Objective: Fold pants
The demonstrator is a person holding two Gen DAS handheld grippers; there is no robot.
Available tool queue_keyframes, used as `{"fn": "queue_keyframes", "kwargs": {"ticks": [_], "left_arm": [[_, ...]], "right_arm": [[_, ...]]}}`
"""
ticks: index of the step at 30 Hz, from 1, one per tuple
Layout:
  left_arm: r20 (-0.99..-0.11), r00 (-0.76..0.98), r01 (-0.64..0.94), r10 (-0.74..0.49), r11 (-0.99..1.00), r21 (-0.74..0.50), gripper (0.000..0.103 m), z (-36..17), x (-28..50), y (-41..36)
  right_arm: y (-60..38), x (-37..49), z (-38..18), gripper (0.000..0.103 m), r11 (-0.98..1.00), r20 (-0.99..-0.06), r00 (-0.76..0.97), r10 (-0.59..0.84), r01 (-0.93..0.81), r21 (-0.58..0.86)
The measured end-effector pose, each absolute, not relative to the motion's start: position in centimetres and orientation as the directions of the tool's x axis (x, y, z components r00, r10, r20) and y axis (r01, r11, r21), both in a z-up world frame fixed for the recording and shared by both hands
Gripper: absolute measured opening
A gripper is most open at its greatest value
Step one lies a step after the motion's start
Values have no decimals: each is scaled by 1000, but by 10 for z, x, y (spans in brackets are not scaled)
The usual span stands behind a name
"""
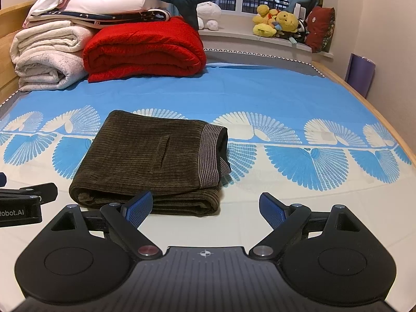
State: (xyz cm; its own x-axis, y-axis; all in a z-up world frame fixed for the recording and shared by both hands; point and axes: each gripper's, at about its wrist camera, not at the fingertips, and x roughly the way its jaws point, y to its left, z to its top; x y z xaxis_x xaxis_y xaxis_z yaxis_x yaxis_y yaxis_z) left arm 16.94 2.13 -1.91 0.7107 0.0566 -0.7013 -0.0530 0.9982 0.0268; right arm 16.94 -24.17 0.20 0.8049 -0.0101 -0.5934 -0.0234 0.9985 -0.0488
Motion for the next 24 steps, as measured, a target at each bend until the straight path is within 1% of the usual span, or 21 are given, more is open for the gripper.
{"fn": "queue_keyframes", "kwargs": {"ticks": [24], "left_arm": [[-697, 716, -41, 49, 999, 29, 102, -18, 169, 20]], "right_arm": [[-240, 170, 2, 90, 999, -594, 804, -9, -24, -49]]}}
